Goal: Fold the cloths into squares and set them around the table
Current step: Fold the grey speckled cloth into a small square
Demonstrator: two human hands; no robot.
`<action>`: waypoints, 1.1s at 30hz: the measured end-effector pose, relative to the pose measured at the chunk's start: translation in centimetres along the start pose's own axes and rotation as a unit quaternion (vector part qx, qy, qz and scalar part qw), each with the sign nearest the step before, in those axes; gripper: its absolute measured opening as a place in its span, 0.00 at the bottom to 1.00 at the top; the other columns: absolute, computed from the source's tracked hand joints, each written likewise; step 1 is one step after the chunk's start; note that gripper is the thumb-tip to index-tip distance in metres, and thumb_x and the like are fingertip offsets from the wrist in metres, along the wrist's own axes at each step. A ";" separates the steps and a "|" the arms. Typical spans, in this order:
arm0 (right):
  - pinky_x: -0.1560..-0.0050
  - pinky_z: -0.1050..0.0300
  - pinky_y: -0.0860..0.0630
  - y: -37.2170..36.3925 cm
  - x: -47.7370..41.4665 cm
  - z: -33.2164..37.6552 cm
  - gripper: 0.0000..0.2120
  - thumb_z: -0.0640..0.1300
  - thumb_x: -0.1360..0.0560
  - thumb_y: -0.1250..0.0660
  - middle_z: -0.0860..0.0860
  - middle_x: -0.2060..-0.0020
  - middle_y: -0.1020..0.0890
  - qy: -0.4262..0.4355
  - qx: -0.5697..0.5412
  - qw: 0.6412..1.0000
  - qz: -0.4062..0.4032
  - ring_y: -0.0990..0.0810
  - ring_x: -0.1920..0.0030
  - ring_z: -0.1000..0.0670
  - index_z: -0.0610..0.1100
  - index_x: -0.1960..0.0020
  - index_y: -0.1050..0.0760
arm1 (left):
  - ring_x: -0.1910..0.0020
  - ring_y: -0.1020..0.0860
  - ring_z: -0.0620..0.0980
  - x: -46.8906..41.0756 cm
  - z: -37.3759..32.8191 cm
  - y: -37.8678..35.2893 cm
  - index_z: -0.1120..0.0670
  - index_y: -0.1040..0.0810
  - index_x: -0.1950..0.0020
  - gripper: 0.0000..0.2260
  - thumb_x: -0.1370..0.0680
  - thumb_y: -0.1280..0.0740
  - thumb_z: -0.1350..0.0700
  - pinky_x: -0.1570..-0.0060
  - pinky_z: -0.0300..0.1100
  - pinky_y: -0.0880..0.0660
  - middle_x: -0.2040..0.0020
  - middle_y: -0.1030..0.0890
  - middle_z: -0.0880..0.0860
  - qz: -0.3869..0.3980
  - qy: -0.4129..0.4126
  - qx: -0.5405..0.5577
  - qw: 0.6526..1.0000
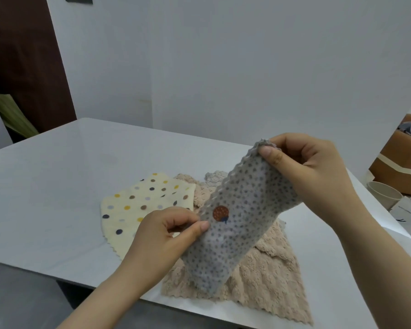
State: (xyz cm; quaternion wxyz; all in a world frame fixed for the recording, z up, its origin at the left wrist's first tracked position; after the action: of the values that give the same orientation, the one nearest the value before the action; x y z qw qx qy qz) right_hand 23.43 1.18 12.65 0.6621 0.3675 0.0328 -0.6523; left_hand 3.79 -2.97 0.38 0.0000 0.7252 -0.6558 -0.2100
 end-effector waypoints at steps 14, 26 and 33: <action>0.62 0.71 0.28 1.7 -0.3 -2.5 0.05 0.45 0.24 0.31 0.49 0.61 0.16 -0.021 0.010 0.998 -0.051 0.21 0.62 0.57 0.48 0.58 0.18 | 0.67 0.21 0.43 1.4 3.7 0.1 0.52 0.21 0.70 0.12 0.27 0.30 0.50 0.63 0.37 0.25 0.68 0.19 0.48 0.031 0.045 -0.102 0.993; 0.64 0.73 0.29 2.2 0.1 -4.1 0.06 0.45 0.23 0.33 0.47 0.60 0.16 -0.034 0.025 0.997 -0.065 0.21 0.60 0.52 0.50 0.59 0.19 | 0.73 0.31 0.43 1.3 4.6 2.2 0.55 0.26 0.70 0.15 0.24 0.33 0.53 0.67 0.51 0.25 0.76 0.28 0.49 -0.034 0.064 -0.118 0.990; 0.63 0.72 0.28 2.5 0.8 -5.3 0.07 0.45 0.23 0.33 0.52 0.61 0.17 -0.039 0.025 0.996 -0.080 0.21 0.61 0.57 0.50 0.59 0.19 | 0.77 0.34 0.43 1.6 4.0 3.5 0.60 0.28 0.73 0.16 0.27 0.29 0.58 0.77 0.30 0.36 0.76 0.29 0.57 -0.106 0.064 -0.067 0.990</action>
State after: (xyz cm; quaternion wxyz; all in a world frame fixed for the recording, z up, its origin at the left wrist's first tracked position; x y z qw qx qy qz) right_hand 28.10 3.03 9.50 0.5991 0.3546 0.0196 -0.7176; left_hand -0.65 -3.91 -2.84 0.0677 0.8010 -0.5582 -0.2055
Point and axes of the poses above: each hand's wrist, its own x-axis away from the middle knuckle, its own y-axis out of the back of the hand, z = x × y, the point moved 9 cm from there along -x, towards the middle knuckle
